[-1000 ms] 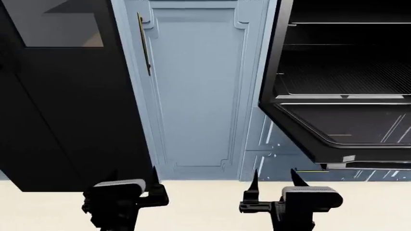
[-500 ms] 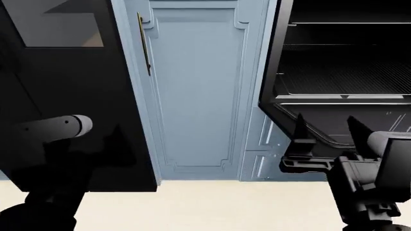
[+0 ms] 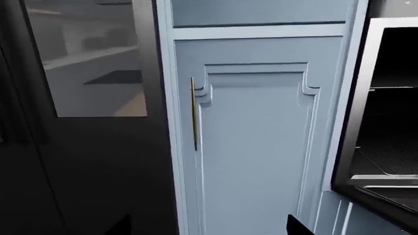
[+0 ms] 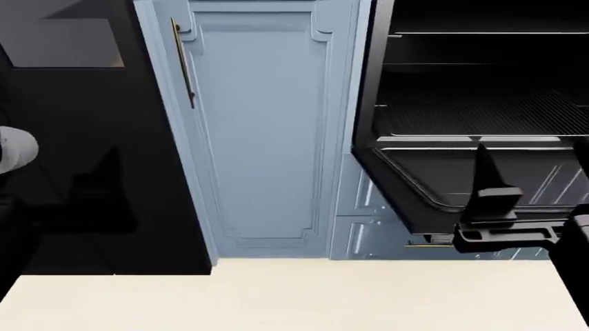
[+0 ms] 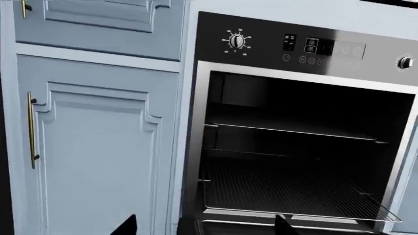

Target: Fully slide the bottom oven rack out.

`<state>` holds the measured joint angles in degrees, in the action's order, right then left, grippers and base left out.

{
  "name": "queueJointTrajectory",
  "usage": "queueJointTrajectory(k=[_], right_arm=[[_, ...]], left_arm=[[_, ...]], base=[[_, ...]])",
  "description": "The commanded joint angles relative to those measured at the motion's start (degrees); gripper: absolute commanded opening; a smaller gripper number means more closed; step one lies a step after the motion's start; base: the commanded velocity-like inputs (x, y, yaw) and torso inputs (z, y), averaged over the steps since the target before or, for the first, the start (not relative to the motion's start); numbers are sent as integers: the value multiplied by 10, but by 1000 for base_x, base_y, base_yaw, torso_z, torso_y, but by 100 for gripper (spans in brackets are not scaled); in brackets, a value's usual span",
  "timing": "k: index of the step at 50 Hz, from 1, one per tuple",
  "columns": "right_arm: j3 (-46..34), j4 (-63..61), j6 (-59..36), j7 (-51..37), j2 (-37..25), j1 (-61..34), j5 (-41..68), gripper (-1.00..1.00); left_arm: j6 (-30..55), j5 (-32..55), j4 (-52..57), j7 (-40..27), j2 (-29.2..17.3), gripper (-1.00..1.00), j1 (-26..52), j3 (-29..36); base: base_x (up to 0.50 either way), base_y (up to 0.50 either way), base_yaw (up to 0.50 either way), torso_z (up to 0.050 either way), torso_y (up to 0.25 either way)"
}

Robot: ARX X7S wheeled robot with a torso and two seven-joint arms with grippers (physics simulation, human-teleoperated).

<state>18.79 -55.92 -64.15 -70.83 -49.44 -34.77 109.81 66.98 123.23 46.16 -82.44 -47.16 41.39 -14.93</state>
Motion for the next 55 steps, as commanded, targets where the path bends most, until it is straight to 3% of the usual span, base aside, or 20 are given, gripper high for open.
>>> queueJointTrajectory(k=[1, 7, 15, 21, 35, 55], right_arm=[[-5, 8, -15, -45, -44, -34, 76, 100], [5, 8, -16, -41, -45, -28, 75, 100], [16, 11, -25, -27, -38, -21, 62, 100], [14, 11, -31, -18, -31, -20, 53, 100], [9, 10, -26, -16, -34, -28, 57, 100], [57, 0, -45, 8, -19, 14, 39, 100]], left_arm=[[-26, 82, 5, -7, -54, 100, 41, 6], [-19, 68, 9, 8, -43, 100, 17, -19], [-11, 54, 11, 15, -43, 100, 25, 9], [-7, 42, 15, 28, -34, 100, 6, -20], [-20, 44, 21, 29, -56, 100, 23, -21], [-15, 23, 31, 45, -38, 100, -18, -41]], base=[[0, -500, 0, 0, 0], [0, -500, 0, 0, 0], [0, -500, 0, 0, 0], [0, -500, 0, 0, 0], [0, -500, 0, 0, 0], [0, -500, 0, 0, 0]])
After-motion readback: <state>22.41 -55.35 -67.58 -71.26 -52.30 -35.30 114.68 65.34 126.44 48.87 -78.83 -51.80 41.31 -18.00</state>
